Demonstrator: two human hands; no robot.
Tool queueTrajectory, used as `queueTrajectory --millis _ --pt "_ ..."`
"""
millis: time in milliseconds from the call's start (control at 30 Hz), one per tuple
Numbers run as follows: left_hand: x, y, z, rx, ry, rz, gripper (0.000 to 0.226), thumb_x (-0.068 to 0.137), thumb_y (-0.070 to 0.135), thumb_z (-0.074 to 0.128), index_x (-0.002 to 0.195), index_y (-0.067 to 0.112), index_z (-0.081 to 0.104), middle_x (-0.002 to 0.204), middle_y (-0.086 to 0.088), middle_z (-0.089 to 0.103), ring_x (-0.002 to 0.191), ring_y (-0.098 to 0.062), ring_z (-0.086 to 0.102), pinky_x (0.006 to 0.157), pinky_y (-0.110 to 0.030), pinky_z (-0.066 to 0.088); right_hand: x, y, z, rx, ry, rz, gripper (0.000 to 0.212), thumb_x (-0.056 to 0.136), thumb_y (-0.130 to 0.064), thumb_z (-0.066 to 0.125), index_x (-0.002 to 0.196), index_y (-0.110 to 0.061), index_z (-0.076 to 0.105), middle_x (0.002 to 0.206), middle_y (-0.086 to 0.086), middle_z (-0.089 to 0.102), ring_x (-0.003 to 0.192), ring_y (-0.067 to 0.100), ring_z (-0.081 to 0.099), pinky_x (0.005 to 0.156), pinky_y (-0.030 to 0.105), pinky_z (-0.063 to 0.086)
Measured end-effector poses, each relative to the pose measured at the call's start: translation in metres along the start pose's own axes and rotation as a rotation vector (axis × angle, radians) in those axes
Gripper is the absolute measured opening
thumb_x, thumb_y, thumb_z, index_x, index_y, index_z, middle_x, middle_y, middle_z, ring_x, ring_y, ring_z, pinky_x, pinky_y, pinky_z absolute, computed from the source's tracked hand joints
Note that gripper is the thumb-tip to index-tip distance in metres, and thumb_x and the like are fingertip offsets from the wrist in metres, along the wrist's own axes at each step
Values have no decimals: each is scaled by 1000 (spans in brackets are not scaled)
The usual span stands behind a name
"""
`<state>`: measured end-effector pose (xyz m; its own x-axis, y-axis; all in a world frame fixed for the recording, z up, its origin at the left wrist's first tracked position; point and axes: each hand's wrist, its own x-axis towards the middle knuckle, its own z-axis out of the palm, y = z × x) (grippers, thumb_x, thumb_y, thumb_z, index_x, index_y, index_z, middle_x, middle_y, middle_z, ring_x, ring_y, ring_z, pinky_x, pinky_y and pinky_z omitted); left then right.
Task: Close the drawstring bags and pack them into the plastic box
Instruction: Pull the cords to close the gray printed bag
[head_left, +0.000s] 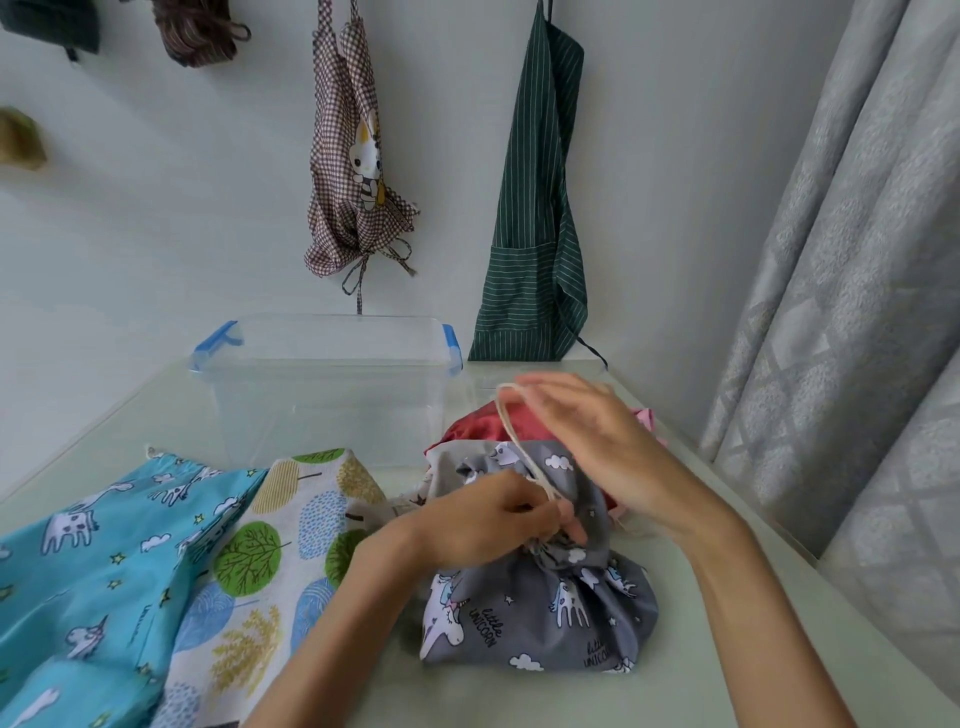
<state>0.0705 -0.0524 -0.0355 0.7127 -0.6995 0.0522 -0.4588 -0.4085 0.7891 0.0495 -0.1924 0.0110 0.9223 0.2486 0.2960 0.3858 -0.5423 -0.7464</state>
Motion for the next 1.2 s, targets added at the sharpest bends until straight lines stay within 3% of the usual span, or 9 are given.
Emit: queueTrajectory --millis 167,300,400,533,800,900,1000,1067,1200 --pt "2 -7 -12 -325 116 -11 30 97 26 45 92 14 72 69 11 58 61 -1 48 63 -16 39 2 17 -5 -89 306 152 22 93 -37 52 104 -20 61 99 -14 60 93 1 56 71 8 39" --pt "0 -10 -16 -305 99 14 29 97 24 46 100 11 71 72 14 63 65 -1 52 63 -13 43 0 22 -11 23 78 318 29 87 -47 57 81 -22 70 68 -16 60 70 -2 53 72 20 39" --pt "-3 -5 -15 -288 94 12 26 98 20 46 92 16 71 73 10 63 67 -4 51 63 -13 43 -1 18 -1 30 -33 341 28 86 -45 60 73 -22 70 50 -16 57 51 -5 50 59 11 38" --pt "-4 -5 -15 -271 94 -11 28 97 20 47 88 9 70 76 -4 60 70 -9 51 68 -18 43 3 23 2 100 76 314 15 84 -34 67 79 -22 73 60 -16 64 61 -8 58 59 6 40" --pt "-7 1 -26 -548 286 -50 32 95 25 50 78 6 69 69 3 58 68 -3 57 69 -15 55 5 28 -17 1369 243 394 31 87 -36 56 61 -20 49 65 -2 54 61 12 47 62 24 34" --pt "-9 0 -29 -537 305 -72 33 95 26 50 85 1 69 72 0 55 67 -3 56 72 -18 56 0 37 -31 837 412 441 24 89 -32 57 73 -14 60 65 -5 65 72 14 56 66 24 37" --pt "-8 0 -28 -539 313 -68 31 94 24 52 87 -1 70 77 -2 57 70 -2 58 77 -23 57 -1 49 -39 134 519 500 55 85 -35 65 129 -6 51 119 0 59 111 21 53 91 32 41" --pt "-8 -1 -28 -519 330 -69 30 93 22 54 86 -1 71 80 -2 60 74 -3 59 80 -26 58 -4 43 -42 -17 514 384 62 83 -36 66 137 -15 43 138 -1 46 117 19 50 97 33 40" --pt "-8 -1 -29 -505 336 -79 28 92 22 56 82 1 72 80 -1 61 76 -4 61 80 -26 57 -8 21 -24 -114 49 165 29 81 -34 70 109 -32 66 98 -15 63 81 6 56 71 16 42"
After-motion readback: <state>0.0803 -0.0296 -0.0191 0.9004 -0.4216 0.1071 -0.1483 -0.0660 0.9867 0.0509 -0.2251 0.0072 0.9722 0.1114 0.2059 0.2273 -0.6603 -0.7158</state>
